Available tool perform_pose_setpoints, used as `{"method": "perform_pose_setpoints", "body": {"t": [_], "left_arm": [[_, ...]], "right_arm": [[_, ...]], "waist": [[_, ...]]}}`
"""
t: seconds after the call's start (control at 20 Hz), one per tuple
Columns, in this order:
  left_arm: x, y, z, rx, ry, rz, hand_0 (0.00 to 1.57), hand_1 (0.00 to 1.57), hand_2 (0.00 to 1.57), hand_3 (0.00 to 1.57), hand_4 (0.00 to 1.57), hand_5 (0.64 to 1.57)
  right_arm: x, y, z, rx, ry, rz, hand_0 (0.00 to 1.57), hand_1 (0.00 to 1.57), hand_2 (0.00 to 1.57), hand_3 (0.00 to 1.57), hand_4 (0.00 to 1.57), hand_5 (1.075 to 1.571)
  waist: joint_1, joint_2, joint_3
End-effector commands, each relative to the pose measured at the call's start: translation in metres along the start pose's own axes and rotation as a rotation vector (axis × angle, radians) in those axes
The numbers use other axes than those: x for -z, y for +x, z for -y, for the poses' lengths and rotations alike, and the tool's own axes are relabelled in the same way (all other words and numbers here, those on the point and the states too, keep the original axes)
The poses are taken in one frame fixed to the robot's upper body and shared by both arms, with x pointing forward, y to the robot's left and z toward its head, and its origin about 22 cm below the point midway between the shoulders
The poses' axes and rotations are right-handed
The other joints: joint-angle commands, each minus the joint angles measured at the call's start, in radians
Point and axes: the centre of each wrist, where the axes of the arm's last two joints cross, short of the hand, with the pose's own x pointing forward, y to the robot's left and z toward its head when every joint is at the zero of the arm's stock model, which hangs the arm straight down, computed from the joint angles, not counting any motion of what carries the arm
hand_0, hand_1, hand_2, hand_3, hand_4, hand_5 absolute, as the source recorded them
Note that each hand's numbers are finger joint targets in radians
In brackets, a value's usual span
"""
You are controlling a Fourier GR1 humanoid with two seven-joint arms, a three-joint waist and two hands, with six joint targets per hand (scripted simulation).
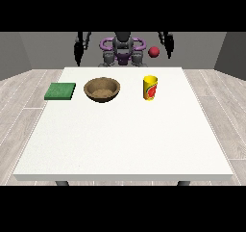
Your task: Pick the cup and pour the ball into the bowl, then pick the bowl and place it on the pad
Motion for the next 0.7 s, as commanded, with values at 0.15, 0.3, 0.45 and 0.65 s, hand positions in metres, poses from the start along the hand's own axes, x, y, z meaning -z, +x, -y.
{"method": "perform_pose_setpoints", "body": {"t": [0.15,0.3,0.45,0.65], "left_arm": [[0.003,0.027,-0.012,0.04,-0.005,0.029,0.0,0.0,0.0,0.0,0.0,1.535],[0.015,0.053,0.005,-0.149,-0.037,0.113,0.0,0.0,0.0,0.0,0.0,1.535],[0.016,0.057,0.017,-0.319,-0.057,-0.003,0.0,0.0,0.0,0.0,0.0,1.537],[0.006,0.06,0.025,-0.394,-0.072,-0.121,0.0,0.0,0.0,0.0,0.0,1.546]], "right_arm": [[0.002,0.026,0.009,-0.03,0.005,0.027,0.0,0.0,0.0,0.31,1.06,1.571],[0.019,0.084,-0.034,0.096,0.119,0.257,0.0,0.0,0.0,0.31,1.06,1.571],[0.018,0.099,-0.07,0.161,0.123,0.101,0.0,0.0,0.0,0.0,0.85,1.57],[-0.007,0.094,-0.117,0.214,0.123,-0.088,0.0,0.0,0.0,0.0,0.68,1.569]], "waist": [[-0.002,-0.229,-0.0343],[0.029,-0.405,-0.0529],[0.026,-0.453,-0.0499],[0.063,-0.487,-0.0454]]}}
